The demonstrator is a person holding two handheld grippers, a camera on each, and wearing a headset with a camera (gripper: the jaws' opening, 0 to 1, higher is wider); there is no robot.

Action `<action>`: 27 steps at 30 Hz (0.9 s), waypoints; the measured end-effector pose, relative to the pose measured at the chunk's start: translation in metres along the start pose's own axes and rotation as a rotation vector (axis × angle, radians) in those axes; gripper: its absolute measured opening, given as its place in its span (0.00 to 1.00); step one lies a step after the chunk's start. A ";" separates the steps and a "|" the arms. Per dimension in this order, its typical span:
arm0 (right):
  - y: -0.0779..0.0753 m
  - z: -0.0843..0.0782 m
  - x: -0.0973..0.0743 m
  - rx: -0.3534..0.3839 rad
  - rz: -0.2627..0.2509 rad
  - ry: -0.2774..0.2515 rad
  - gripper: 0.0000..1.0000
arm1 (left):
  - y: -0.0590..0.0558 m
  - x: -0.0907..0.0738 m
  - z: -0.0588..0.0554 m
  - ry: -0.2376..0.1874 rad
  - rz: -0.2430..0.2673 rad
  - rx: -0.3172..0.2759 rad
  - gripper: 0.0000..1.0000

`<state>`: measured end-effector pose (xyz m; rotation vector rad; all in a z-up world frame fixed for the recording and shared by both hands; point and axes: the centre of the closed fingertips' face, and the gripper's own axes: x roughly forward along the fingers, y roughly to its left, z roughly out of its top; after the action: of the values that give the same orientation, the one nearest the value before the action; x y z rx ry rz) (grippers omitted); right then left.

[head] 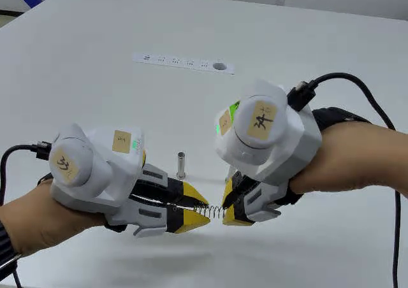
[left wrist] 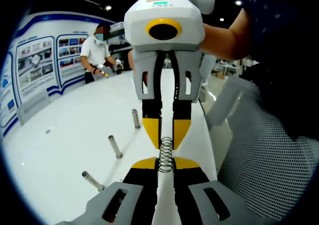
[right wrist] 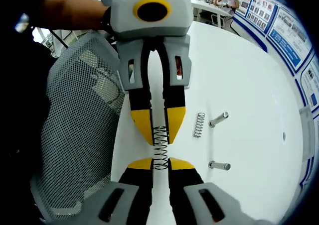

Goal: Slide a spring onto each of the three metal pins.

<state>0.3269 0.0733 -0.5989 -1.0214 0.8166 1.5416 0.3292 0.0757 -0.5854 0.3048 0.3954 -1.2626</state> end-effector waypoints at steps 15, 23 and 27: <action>0.000 -0.003 -0.001 0.018 -0.005 -0.012 0.12 | -0.002 -0.004 0.010 -0.030 0.004 -0.003 0.10; -0.004 0.013 -0.017 0.023 -0.022 -0.062 0.12 | -0.001 -0.001 0.005 -0.014 0.006 -0.012 0.10; -0.004 0.023 -0.022 0.019 -0.023 -0.085 0.12 | 0.000 -0.001 0.004 -0.015 0.006 -0.016 0.10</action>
<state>0.3281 0.0862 -0.5699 -0.9422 0.7572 1.5441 0.3291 0.0745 -0.5817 0.2827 0.3912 -1.2549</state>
